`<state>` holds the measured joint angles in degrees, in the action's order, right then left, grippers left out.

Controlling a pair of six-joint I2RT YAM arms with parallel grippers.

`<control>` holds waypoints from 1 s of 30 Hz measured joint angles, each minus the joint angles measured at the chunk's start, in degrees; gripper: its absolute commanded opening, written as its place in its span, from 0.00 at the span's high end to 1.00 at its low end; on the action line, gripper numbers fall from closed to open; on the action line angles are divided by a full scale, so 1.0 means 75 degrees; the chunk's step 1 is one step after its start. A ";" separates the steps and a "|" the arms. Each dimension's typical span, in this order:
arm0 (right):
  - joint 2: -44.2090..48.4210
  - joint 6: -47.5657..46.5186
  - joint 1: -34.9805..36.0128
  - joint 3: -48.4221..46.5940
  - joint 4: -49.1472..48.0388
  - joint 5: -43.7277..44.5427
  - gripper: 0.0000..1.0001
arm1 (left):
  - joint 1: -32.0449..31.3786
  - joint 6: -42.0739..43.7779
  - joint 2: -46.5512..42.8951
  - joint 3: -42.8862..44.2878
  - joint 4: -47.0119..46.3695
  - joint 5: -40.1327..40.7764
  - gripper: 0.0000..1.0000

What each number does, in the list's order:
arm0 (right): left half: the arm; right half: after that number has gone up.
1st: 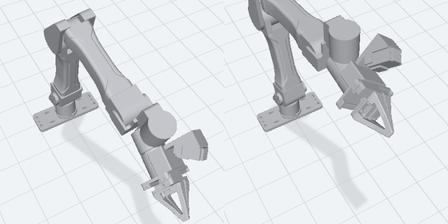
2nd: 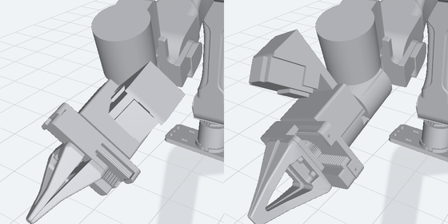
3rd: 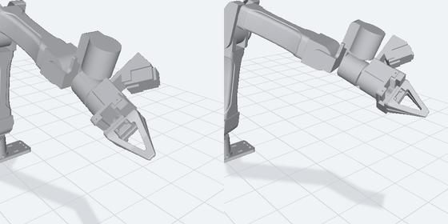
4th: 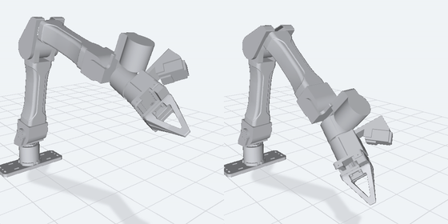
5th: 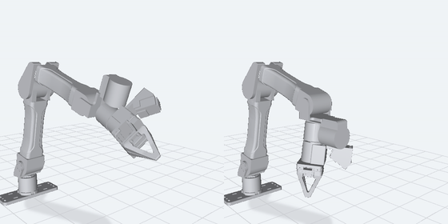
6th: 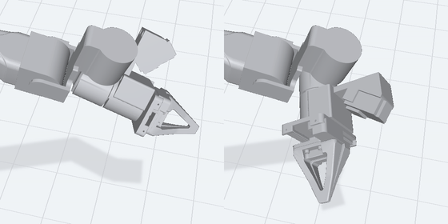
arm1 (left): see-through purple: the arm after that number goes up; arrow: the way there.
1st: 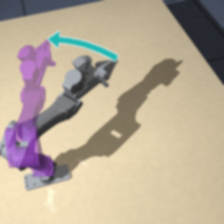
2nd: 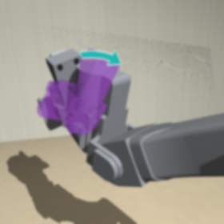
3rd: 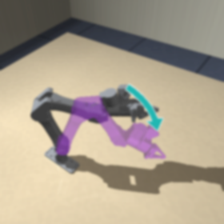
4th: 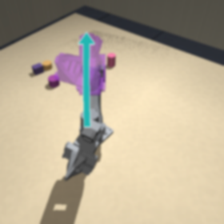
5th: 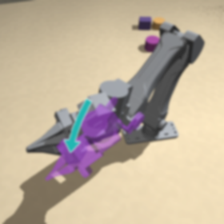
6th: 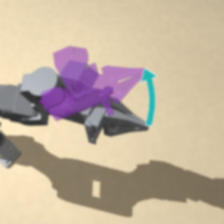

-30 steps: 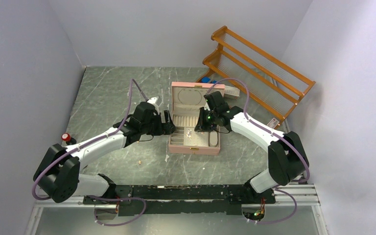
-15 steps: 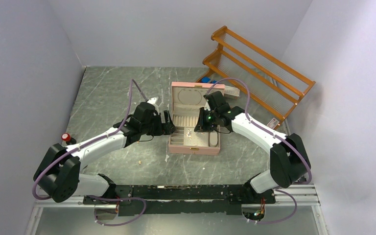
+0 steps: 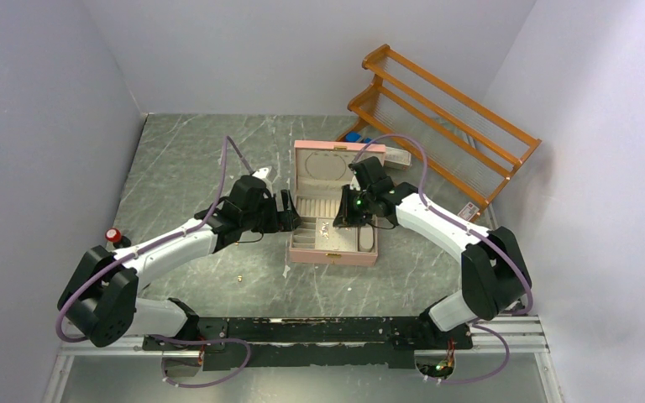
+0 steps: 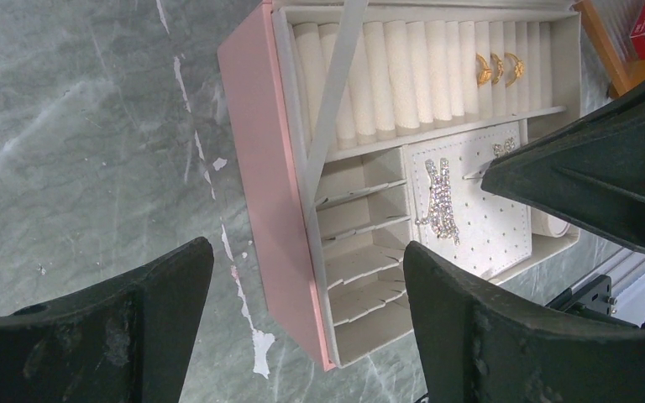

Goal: Organize the mixed jewelry

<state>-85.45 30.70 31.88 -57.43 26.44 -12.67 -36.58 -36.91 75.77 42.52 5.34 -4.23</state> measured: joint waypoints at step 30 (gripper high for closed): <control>-0.0230 0.0017 0.0146 -0.0044 -0.0119 0.0079 0.64 | 0.0017 -0.0064 0.0012 -0.0093 -0.0102 0.0003 0.11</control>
<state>-87.18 30.83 32.97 -57.76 25.54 -12.08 -36.45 -37.39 75.85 41.82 4.58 -4.21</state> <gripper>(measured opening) 0.271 0.878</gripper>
